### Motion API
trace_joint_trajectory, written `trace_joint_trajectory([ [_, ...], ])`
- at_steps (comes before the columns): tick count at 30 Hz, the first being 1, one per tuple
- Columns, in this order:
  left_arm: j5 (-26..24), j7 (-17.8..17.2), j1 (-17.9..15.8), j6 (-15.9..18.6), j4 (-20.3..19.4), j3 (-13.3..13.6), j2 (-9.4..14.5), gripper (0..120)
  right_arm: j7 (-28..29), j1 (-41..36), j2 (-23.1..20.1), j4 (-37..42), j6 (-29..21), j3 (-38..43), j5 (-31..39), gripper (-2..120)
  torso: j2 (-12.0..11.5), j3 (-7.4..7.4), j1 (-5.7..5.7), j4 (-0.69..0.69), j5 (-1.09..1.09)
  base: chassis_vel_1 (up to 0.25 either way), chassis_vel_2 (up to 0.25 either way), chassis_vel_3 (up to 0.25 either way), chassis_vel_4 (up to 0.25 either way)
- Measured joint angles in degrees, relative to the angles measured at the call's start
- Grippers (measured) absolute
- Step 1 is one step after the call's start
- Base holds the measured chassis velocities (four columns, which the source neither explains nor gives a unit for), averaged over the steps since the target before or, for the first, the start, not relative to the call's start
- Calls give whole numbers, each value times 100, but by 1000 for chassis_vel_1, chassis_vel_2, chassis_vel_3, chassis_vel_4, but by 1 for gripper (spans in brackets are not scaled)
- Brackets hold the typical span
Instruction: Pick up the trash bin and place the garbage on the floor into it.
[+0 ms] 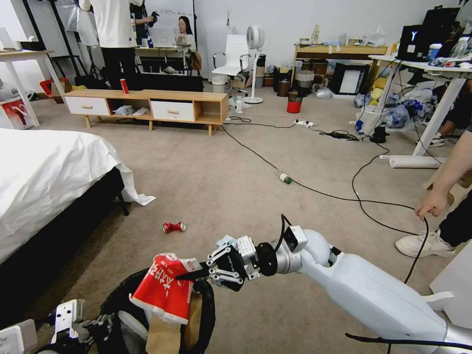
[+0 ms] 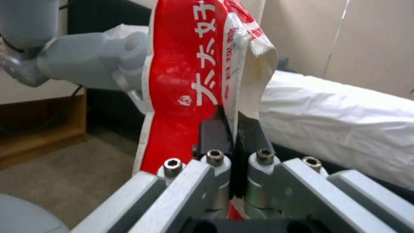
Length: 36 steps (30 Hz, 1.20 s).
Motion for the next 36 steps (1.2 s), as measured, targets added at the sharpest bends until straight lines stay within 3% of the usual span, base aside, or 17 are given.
trace_joint_trajectory([
  [23,-113,-39,122,0,0,95,4,4,85,310,218,-460,61,-668,-640,0,0,0,0,0,0,0,0,0,0],
  [26,-231,-106,145,0,0,38,43,4,81,388,218,-555,166,-708,-999,16,0,0,0,0,-1,0,0,0,0],
  [29,-258,-119,156,0,0,17,60,4,76,399,206,-559,176,-710,-1033,20,0,0,0,-1,0,0,0,0,0],
  [31,-284,-145,190,0,0,6,67,4,86,402,187,-581,182,-711,-1122,34,0,0,0,-1,0,0,0,0,0],
  [35,-296,-164,212,0,0,20,56,4,140,401,199,-641,203,-710,-1279,44,0,0,0,0,-1,0,0,0,0],
  [36,-300,-170,226,0,0,23,55,4,153,401,212,-694,242,-716,-1375,50,1,0,0,0,0,0,0,0,0],
])
